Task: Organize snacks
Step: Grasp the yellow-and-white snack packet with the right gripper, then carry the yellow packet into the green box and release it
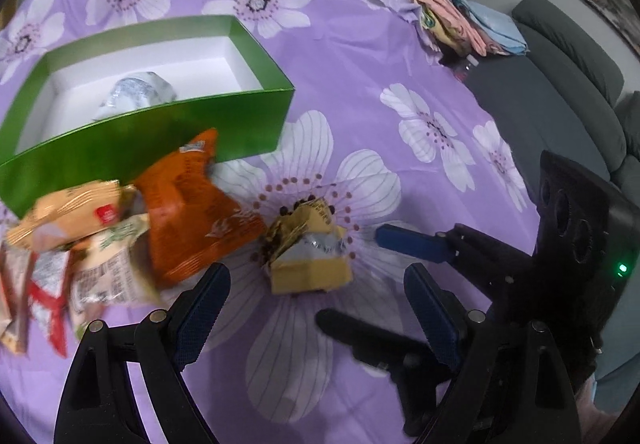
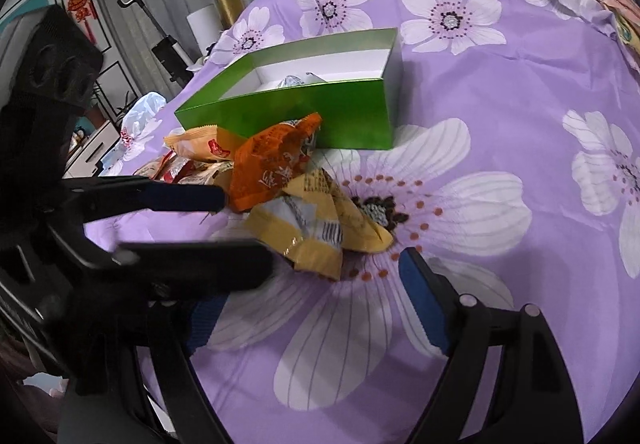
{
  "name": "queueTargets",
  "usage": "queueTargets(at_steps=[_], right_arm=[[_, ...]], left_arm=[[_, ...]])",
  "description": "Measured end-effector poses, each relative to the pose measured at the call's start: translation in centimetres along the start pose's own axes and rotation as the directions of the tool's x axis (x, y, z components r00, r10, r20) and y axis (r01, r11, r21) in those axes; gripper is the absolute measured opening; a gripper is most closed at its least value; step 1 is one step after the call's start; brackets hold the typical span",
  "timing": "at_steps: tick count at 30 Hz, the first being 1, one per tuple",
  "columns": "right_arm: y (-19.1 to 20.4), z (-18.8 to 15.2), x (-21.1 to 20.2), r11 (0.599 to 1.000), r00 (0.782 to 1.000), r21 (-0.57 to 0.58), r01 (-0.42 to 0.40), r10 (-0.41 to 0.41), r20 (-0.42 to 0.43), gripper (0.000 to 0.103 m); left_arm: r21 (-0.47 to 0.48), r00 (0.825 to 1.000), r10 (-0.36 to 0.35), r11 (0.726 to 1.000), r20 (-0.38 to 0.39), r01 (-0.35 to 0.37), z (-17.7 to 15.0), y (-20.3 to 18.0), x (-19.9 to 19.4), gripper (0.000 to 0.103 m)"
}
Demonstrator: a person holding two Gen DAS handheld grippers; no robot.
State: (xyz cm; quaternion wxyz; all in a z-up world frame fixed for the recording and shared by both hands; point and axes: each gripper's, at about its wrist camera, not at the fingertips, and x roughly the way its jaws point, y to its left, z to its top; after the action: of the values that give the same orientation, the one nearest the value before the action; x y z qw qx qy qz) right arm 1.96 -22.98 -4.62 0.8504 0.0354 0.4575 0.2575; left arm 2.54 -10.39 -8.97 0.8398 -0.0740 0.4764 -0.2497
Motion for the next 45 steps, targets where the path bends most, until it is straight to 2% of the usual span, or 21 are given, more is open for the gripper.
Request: queueTargets(at_steps=[3,5,7,9,11,12,18,24,34,45], right_arm=[[0.1,0.4,0.4,1.000,1.000,-0.014,-0.015,0.015,0.008,0.083],[0.1,0.6,0.7,0.999,1.000,-0.026,-0.030,0.030,0.003,0.080],[0.2,0.7,1.0,0.999,0.999,-0.033,-0.032,0.032,-0.005,0.072],[0.3,0.7,1.3,0.998,0.999,-0.042,-0.046,0.045,-0.012,0.067],[0.4,0.7,1.7,0.998,0.999,-0.051,-0.048,0.047,-0.026,0.062],[0.6,0.7,1.8,0.997,0.998,-0.057,-0.051,0.049,-0.029,0.057],[0.7,0.6,2.0,0.997,0.999,-0.073,-0.021,0.018,-0.040,0.043],[1.0,0.4,1.5,0.998,1.000,-0.071,0.000,-0.002,-0.029,0.042],[3.7,2.0,-1.7,0.991,0.998,-0.126,0.047,-0.041,0.054,0.041],[7.1,8.3,-1.9,0.969,0.989,-0.241,0.050,-0.014,0.149,0.041]], left_arm=[[-0.001,1.000,-0.013,1.000,-0.016,0.013,0.4,0.1,0.8,0.086],[0.000,0.999,-0.014,1.000,-0.030,0.014,0.5,0.1,1.3,0.075],[-0.003,0.999,-0.019,1.000,-0.044,0.019,0.6,0.2,1.8,0.069],[-0.012,0.999,-0.019,1.000,-0.051,0.018,0.7,0.5,2.2,0.068],[-0.023,0.998,-0.025,0.999,-0.056,0.023,0.7,0.9,2.5,0.056],[-0.027,0.998,-0.022,0.999,-0.061,0.021,0.7,1.1,2.6,0.055],[-0.059,0.996,-0.060,0.997,-0.064,0.056,0.4,1.9,2.3,0.050],[-0.047,0.996,-0.073,0.996,-0.056,0.071,0.2,1.3,1.5,0.047],[-0.002,0.993,-0.093,0.996,0.070,0.094,1.0,0.2,-3.1,0.047],[-0.009,0.973,-0.046,0.999,0.225,0.049,4.9,3.4,-8.2,0.047]])
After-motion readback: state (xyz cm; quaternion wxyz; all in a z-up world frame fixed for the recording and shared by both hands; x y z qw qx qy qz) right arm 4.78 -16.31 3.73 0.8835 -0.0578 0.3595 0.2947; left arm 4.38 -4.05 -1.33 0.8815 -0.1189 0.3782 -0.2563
